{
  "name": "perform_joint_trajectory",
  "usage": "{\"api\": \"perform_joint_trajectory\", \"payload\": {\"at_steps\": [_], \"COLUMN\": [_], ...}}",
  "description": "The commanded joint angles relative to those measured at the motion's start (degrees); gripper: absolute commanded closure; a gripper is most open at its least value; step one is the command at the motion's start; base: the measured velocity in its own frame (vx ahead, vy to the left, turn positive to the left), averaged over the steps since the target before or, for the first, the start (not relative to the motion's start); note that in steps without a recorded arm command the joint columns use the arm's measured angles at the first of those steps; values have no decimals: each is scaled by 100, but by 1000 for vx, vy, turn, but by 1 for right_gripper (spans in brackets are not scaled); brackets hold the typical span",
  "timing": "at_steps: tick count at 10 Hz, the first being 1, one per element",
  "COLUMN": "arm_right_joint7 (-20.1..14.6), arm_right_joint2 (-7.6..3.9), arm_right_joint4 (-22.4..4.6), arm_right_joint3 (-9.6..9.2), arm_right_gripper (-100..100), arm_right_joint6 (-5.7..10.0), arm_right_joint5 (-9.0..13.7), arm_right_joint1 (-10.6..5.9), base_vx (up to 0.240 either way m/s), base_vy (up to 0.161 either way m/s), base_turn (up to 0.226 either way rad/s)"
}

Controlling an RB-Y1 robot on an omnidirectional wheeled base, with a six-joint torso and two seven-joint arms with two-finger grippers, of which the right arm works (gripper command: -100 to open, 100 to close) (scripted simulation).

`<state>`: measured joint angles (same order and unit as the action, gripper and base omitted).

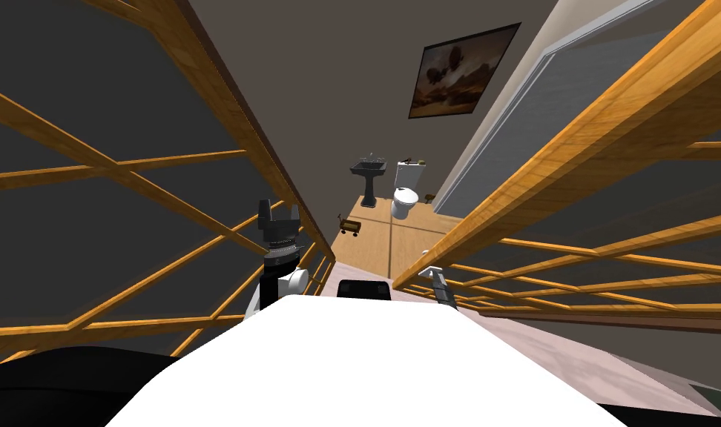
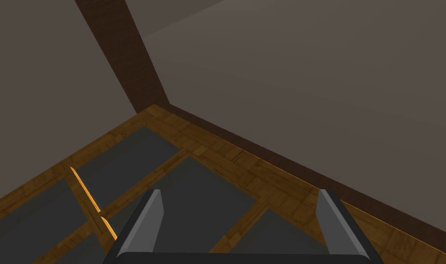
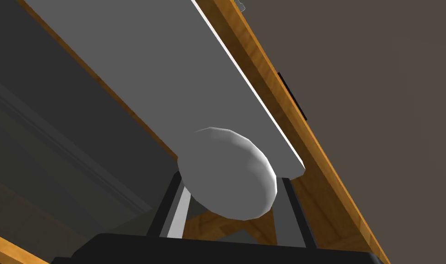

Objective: Pull the door open

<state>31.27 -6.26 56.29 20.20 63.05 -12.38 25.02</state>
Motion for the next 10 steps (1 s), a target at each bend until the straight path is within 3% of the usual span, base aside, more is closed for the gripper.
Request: {"api": "perform_joint_trajectory", "payload": {"at_steps": [1,2,3,5,8,10], "arm_right_joint7": [-212,-417,-437,-813,-1117,-1483], "arm_right_joint2": [-4,-21,-21,-58,-77,-115], "arm_right_joint4": [15,32,32,69,88,126], "arm_right_joint3": [-73,-162,-162,-349,-448,-646], "arm_right_gripper": [100,100,100,100,100,100], "arm_right_joint6": [78,66,66,40,26,-2], "arm_right_joint5": [96,259,259,600,780,1140], "arm_right_joint1": [-43,-53,-53,-75,-86,-109], "base_vx": [-65,-55,-43,-71,-53,-71], "base_vy": [-9,-8,-9,-7,-13,-20], "base_turn": [53,54,34,100,56,105]}}
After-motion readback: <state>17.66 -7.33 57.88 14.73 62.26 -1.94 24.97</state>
